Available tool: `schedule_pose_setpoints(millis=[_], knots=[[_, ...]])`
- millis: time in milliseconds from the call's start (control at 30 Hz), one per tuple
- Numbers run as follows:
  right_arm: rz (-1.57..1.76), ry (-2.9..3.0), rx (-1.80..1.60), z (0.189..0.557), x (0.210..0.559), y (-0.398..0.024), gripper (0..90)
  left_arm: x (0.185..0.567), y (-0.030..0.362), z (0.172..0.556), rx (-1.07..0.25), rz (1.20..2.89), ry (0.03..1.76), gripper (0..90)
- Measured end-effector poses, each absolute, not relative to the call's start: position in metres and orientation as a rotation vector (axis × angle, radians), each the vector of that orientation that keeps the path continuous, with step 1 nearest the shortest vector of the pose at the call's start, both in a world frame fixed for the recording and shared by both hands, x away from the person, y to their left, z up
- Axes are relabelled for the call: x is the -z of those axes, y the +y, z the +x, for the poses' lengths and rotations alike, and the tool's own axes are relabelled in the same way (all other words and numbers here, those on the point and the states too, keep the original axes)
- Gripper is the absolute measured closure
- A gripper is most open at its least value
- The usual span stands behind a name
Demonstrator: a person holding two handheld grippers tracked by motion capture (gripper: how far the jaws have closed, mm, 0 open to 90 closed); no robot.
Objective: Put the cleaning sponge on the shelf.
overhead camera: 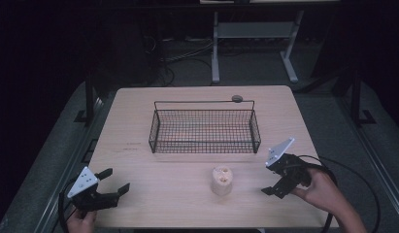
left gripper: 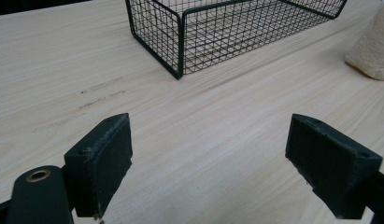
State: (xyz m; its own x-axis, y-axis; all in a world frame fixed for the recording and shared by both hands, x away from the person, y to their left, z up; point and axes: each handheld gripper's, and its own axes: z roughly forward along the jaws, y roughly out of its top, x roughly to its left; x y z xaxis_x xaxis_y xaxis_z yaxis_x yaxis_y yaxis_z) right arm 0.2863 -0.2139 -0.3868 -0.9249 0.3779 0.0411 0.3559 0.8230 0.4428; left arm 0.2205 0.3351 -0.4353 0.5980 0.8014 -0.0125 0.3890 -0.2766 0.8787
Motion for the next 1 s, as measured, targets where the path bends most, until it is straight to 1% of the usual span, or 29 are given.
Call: schedule_pose_setpoints(millis=[500,1000], knots=[[0.523,2.986,-0.688,0.292,0.38,-0.191,16.5,0.435,0.336,0.221,-0.553,1.885,0.957,14.0],[0.438,3.034,-0.683,0.301,0.378,-0.158,16.4,0.435,0.336,0.221,-0.552,1.885,0.958,14.0]])
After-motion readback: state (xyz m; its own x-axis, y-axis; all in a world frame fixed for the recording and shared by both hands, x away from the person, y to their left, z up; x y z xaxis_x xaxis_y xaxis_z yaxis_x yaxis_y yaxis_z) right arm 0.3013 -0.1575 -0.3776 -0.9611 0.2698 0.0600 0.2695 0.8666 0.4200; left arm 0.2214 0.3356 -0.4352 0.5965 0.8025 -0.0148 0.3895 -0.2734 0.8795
